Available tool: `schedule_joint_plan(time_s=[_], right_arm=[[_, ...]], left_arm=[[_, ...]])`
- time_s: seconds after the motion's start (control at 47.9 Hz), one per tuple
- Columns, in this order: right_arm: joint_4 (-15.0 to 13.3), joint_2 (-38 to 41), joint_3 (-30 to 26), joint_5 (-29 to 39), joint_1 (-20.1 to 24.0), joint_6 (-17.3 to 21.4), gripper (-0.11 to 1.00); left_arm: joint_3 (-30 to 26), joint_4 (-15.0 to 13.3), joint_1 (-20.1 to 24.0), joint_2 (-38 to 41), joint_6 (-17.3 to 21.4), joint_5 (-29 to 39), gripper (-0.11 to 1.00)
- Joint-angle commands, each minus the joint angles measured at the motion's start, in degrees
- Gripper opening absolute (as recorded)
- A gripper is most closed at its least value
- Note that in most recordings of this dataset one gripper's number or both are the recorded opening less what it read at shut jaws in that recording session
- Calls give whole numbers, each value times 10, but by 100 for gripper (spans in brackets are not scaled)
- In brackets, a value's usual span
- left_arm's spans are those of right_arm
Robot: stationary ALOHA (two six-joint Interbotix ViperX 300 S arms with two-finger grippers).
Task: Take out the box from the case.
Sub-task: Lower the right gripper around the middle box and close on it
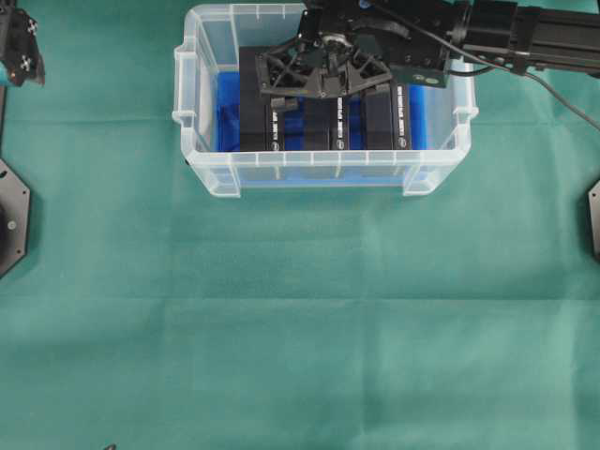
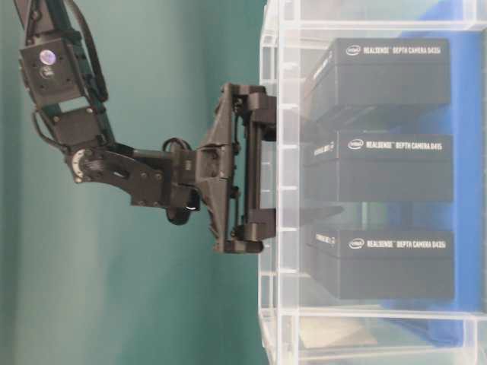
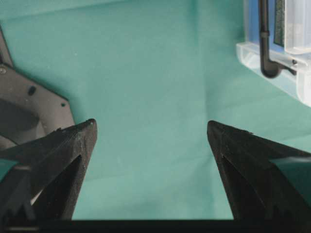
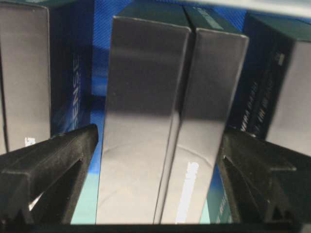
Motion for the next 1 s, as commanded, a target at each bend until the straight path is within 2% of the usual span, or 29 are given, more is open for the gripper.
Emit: schedule_joint_plan(time_s=[0.0, 0.542, 0.626, 0.73, 0.981], right_arm=[[2, -8, -5, -8, 0, 0, 95], [-1, 0, 4, -9, -1, 1, 94], [-4, 0, 4, -11, -2, 3, 86], [-3, 0, 3, -11, -1, 6, 66], [0, 0, 0, -11, -2, 6, 67]], left_arm=[[-4, 3, 3, -5, -2, -2, 96], [-1, 2, 2, -7, -4, -3, 96], [-1, 2, 2, -7, -4, -3, 96], [-1, 2, 2, -6, -4, -3, 96], [-3, 2, 2, -4, -4, -3, 96]])
